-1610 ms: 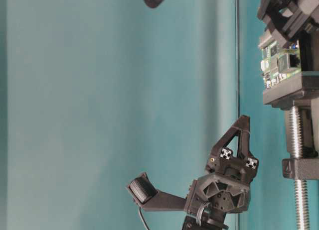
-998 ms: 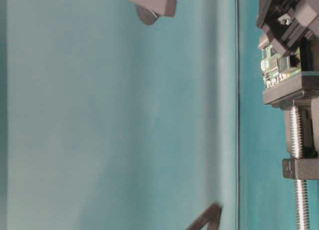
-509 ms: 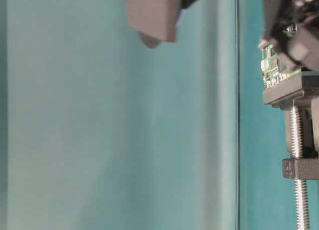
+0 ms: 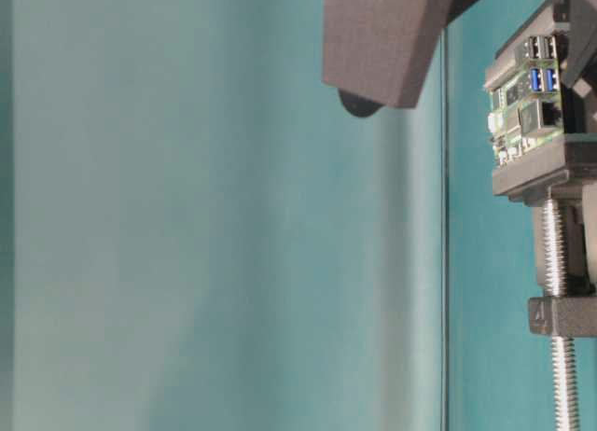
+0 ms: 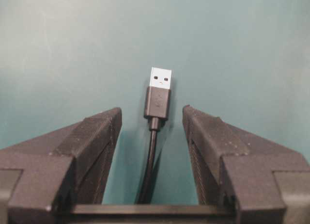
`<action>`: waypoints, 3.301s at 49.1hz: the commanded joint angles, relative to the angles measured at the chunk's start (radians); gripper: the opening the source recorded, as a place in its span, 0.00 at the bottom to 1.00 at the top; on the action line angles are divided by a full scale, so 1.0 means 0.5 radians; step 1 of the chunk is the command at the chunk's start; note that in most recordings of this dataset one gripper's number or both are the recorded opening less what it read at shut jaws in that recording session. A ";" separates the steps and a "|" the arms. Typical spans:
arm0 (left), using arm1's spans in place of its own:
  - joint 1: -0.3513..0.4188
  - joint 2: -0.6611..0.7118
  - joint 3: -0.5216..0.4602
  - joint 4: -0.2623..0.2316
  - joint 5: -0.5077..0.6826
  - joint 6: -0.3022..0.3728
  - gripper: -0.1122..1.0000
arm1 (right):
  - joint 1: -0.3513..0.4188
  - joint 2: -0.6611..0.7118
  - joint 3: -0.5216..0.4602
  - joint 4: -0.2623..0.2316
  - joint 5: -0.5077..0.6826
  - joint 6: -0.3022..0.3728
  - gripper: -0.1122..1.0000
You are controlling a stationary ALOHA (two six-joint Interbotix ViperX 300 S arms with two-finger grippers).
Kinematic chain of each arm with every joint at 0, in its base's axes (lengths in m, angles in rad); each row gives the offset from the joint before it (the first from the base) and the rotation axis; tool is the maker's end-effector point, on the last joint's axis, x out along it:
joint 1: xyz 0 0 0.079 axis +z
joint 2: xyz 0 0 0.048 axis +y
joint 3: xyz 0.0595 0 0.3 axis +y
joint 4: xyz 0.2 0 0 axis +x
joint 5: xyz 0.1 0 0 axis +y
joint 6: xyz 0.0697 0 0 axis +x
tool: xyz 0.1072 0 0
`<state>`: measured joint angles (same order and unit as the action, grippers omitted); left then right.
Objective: Insert the USB into the fixed PCB.
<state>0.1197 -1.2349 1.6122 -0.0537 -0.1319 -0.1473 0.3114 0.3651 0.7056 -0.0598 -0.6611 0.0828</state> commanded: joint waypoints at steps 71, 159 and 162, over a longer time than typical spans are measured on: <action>0.003 0.074 -0.049 0.012 -0.040 0.018 0.96 | 0.086 0.015 -0.074 0.276 0.040 0.015 0.49; 0.000 0.074 -0.049 0.009 -0.037 -0.009 0.96 | 0.193 -0.018 -0.058 0.515 0.224 0.046 0.29; 0.000 0.074 -0.049 0.009 -0.037 -0.009 0.96 | 0.199 -0.043 -0.046 0.635 0.172 0.006 0.29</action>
<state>0.1197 -1.2134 1.6107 -0.0522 -0.1427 -0.1473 0.4034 0.3866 0.6842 0.1948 -0.5430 0.0997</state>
